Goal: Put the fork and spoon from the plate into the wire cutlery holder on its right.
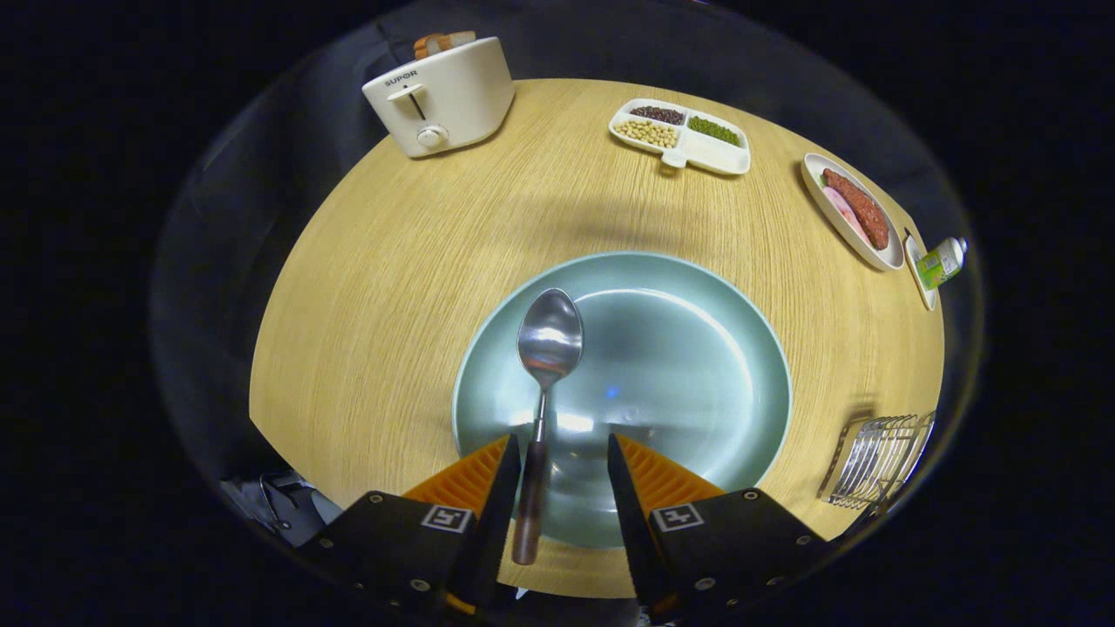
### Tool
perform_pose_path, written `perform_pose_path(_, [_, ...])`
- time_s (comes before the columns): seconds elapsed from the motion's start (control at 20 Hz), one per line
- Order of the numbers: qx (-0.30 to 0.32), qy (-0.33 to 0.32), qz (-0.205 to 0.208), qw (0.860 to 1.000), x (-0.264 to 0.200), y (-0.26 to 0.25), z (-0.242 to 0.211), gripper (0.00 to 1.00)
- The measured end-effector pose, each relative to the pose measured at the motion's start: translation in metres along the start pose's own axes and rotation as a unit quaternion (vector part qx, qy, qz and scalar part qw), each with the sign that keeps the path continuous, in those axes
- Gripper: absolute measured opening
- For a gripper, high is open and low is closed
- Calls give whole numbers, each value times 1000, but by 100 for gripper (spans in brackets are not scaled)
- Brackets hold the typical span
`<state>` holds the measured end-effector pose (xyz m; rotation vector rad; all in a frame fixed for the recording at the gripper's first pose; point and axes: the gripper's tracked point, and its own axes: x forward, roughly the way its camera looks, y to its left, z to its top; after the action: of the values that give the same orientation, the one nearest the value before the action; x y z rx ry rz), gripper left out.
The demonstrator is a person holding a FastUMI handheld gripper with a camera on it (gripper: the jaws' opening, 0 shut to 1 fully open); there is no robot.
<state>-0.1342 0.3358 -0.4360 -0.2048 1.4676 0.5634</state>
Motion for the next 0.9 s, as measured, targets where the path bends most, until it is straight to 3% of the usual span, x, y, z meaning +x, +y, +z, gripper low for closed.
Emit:
perform_pose_path(0.25, [7,20,-11,1000,5,-11,-10,21])
perform_pose_path(0.35, [21,17,4,1000,2,-8,-13,12])
perform_pose_path(0.5, [39,-1,22,999,-7,-13,-10,5])
perform_pose_path(0.9, [105,-95,41,989,-89,-61,1,5])
